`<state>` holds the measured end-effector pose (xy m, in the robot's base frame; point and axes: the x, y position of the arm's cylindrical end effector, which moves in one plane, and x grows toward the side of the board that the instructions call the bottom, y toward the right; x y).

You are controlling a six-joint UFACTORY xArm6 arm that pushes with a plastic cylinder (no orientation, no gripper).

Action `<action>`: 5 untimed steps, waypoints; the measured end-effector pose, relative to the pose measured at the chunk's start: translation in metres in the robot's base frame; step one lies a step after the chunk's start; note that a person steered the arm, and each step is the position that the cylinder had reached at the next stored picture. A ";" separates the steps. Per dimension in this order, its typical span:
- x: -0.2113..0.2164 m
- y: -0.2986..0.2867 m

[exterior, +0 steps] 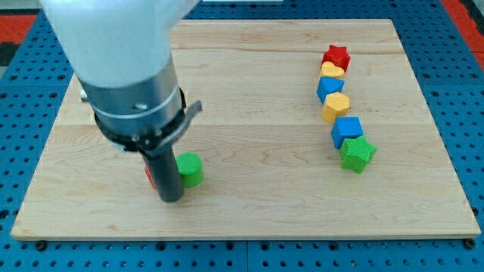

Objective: Move the green circle above the red star

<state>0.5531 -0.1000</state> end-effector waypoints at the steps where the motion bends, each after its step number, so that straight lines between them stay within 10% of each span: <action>1: -0.042 0.001; 5: -0.046 0.051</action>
<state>0.5071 -0.0486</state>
